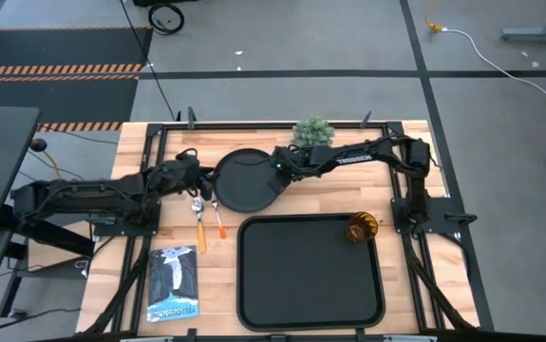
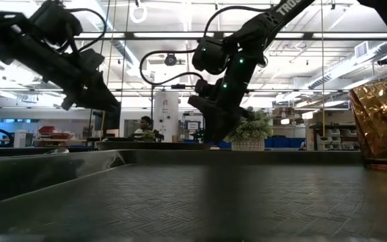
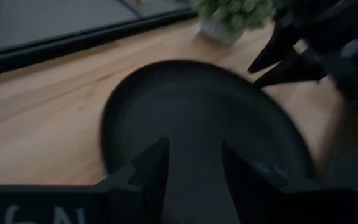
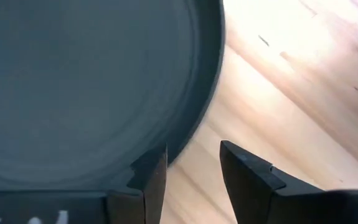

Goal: Pick and place plate/cup/fork/spoon on tray
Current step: Put the black plate on the bottom left of the brown cup

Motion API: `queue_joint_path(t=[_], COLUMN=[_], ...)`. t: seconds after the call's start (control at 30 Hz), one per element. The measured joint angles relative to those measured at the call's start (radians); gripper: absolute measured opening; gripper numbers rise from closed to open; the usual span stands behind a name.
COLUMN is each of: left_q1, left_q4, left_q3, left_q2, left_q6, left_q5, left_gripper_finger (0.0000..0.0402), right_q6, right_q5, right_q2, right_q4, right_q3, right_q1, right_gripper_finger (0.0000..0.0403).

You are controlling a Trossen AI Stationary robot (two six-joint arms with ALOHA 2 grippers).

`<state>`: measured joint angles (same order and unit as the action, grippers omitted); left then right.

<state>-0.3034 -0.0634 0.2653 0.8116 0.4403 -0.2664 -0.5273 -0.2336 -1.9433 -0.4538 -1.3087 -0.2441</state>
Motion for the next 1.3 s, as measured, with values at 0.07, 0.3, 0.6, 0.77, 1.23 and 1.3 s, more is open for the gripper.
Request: queue_joint_path(t=[0.07, 0.3, 0.6, 0.77, 1.23, 1.3], left_q1=[-0.011, -0.02, -0.02, -0.018, -0.007, -0.007], left_q4=[0.11, 0.333, 0.403, 0.408, 0.404, 0.405], left_q3=[0.04, 0.11, 0.11, 0.11, 0.11, 0.11], left_q2=[0.0, 0.0, -0.003, -0.002, -0.002, -0.002], left_q6=[-0.022, -0.034, -0.018, -0.013, -0.007, -0.007], left_q5=[-0.002, -0.032, -0.055, -0.053, -0.051, -0.051], left_gripper_finger=[0.0157, 0.0157, 0.0147, 0.0142, 0.0142, 0.0142], right_q6=[-0.009, -0.023, -0.023, -0.023, -0.002, -0.012], right_q5=[0.02, 0.046, 0.086, 0.074, 0.078, 0.1], right_q2=[-0.004, -0.004, -0.004, -0.004, -0.002, -0.002], right_q4=[0.008, 0.014, 0.057, 0.045, 0.073, 0.104], right_q3=[0.0, 0.0, 0.0, 0.001, 0.018, 0.041], right_q1=[-0.005, -0.017, -0.029, -0.03, -0.034, -0.034], right_gripper_finger=[0.0152, 0.014, 0.0102, 0.0094, 0.0114, 0.0113])
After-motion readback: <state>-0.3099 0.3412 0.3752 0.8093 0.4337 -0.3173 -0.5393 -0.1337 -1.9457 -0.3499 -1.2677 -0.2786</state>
